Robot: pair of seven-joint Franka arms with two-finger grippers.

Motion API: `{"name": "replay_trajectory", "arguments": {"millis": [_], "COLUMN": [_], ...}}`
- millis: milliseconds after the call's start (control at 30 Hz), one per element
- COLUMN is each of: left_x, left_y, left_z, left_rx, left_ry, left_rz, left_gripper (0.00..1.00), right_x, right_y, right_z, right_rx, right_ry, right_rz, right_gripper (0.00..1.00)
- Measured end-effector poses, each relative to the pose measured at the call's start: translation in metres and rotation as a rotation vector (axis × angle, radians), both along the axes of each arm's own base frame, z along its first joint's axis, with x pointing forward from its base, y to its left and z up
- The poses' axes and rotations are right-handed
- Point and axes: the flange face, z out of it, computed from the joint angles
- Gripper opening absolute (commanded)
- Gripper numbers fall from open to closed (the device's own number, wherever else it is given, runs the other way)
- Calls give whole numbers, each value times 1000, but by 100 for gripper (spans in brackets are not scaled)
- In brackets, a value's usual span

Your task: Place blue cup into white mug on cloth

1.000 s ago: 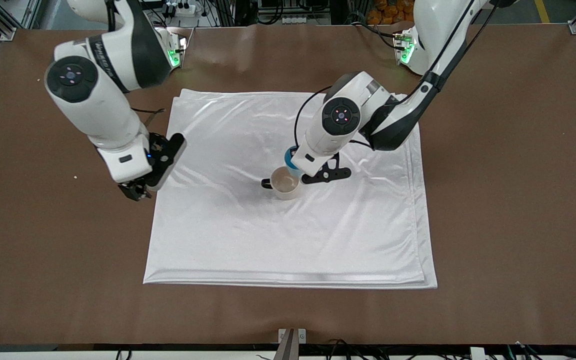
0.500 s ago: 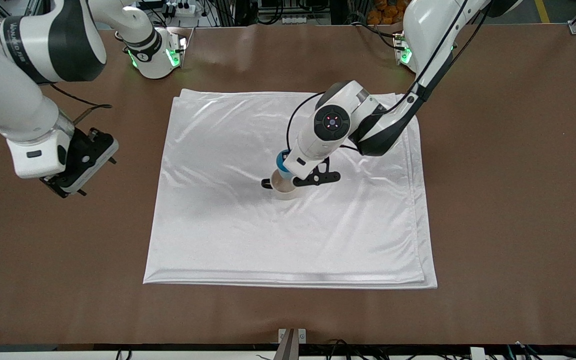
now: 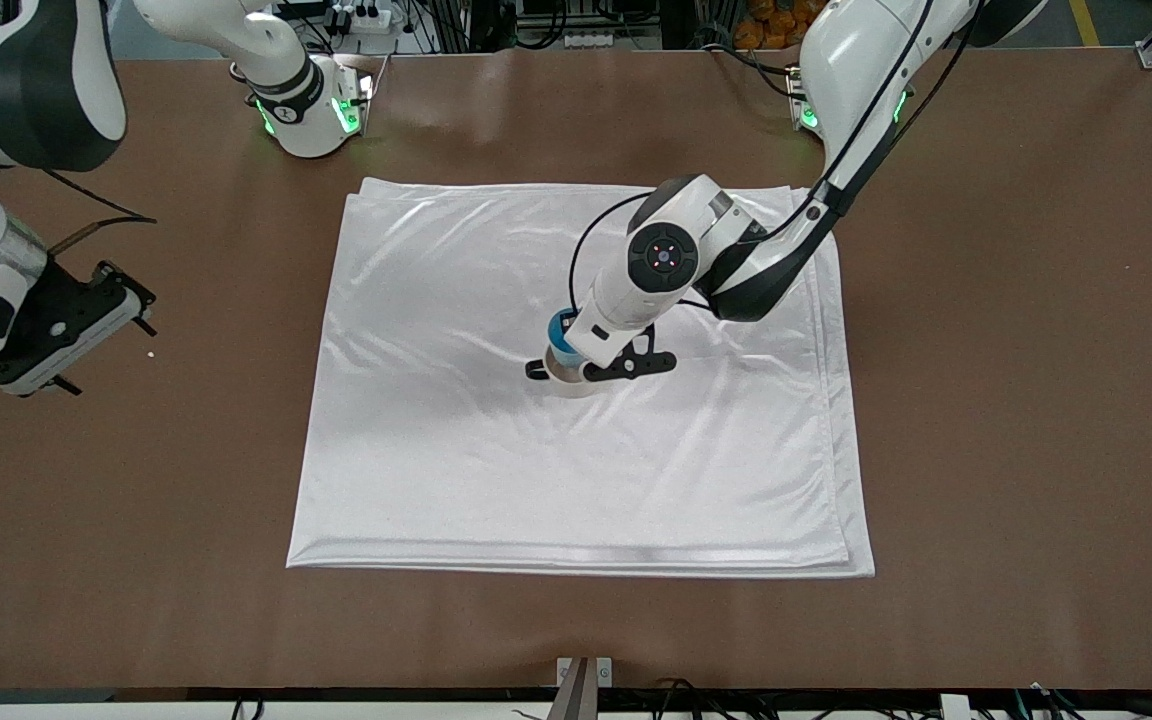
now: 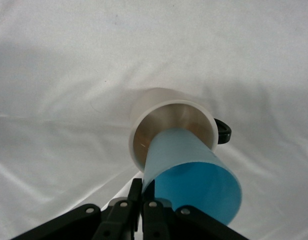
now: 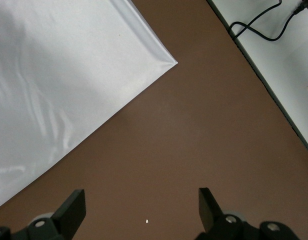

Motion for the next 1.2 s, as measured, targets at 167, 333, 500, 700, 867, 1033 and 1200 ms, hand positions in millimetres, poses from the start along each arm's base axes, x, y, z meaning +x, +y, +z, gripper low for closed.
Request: {"name": "replay_trajectory", "arguments": {"millis": [167, 333, 500, 700, 867, 1033, 1200], "left_x": [3, 10, 13, 9, 4, 4, 6], "left_y": [1, 9, 13, 6, 1, 2, 2], "left_z": [0, -6, -17, -30, -36, -42, -43], "left_rx": [0, 16, 32, 34, 34, 43, 45], "left_ry": [-12, -18, -19, -22, -19, -17, -20], "left_rz": [1, 13, 11, -3, -13, -15, -15], "left_gripper": [0, 0, 0, 0, 24, 68, 100], "right_x": [1, 1, 0, -2, -3, -3, -2], "right_y": [-10, -10, -10, -10, -13, -17, -15], "right_z": [1, 1, 1, -2, -1, -2, -1], "right_rx": [0, 1, 4, 6, 9, 18, 39], "right_ry": [-2, -2, -1, 20, 20, 25, 28], "right_rz": [-17, -21, -50, -72, -111, -168, -233], "right_gripper": [100, 100, 100, 100, 100, 100, 100]}}
